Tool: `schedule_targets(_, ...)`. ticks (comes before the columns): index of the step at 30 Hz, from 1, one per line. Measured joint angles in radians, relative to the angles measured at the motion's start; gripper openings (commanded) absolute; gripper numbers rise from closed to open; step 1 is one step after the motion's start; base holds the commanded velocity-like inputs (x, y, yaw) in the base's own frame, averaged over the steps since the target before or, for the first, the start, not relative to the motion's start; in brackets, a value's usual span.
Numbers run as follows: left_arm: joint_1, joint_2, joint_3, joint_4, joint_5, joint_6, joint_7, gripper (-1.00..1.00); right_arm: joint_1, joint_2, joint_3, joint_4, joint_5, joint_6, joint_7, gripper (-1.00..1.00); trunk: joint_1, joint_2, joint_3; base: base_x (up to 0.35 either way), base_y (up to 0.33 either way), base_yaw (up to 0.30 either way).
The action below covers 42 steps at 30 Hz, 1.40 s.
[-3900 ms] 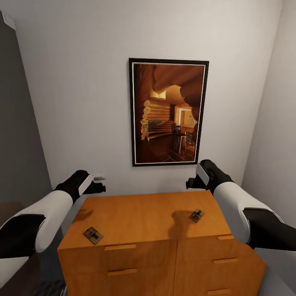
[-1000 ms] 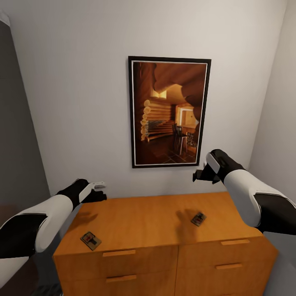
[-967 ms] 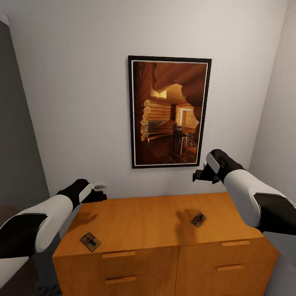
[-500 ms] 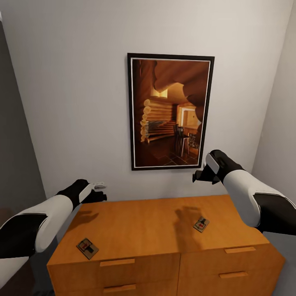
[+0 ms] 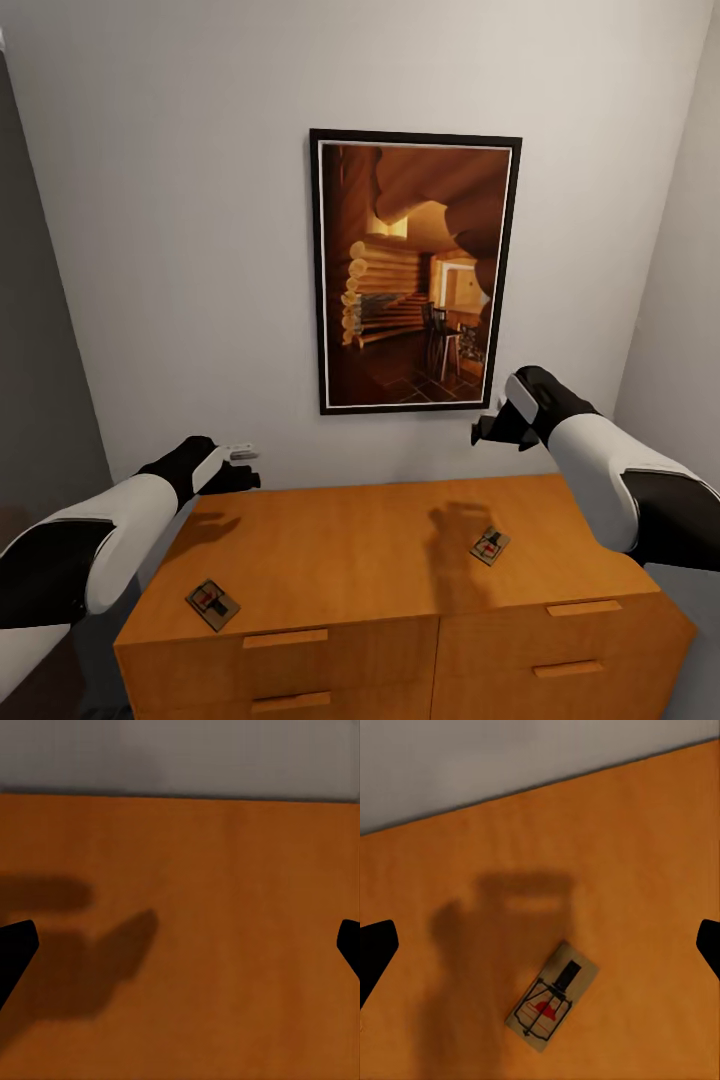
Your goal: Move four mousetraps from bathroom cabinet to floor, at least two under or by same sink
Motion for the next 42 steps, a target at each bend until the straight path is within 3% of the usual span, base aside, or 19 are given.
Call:
schedule_targets(12,0.0,-0.006,0.0,0.0,0.0,-0.002,-0.001,1.0,0.0,-0.027,0.0,0.106,-0.004,-0.01,0.095,1.0,0.0,0.0,0.0,0.0,0.0,0.0)
schedule_targets(18,0.0,-0.008,0.0,0.002,0.0,-0.003,-0.001,1.0,0.0,-0.03,0.001,0.149,-0.004,-0.075,0.104,1.0,0.0,0.0,0.0,0.0,0.0,0.0)
schedule_targets(37,0.0,-0.01,0.0,0.006,0.0,-0.005,-0.001,1.0,0.009,-0.026,0.001,0.203,0.002,-0.148,0.107,1.0,0.0,0.0,0.0,0.0,0.0,0.0)
schedule_targets(42,0.0,-0.01,0.0,0.007,0.0,-0.006,-0.001,1.0,0.01,-0.021,0.001,0.239,0.008,-0.196,0.107,1.0,0.0,0.0,0.0,0.0,0.0,0.0)
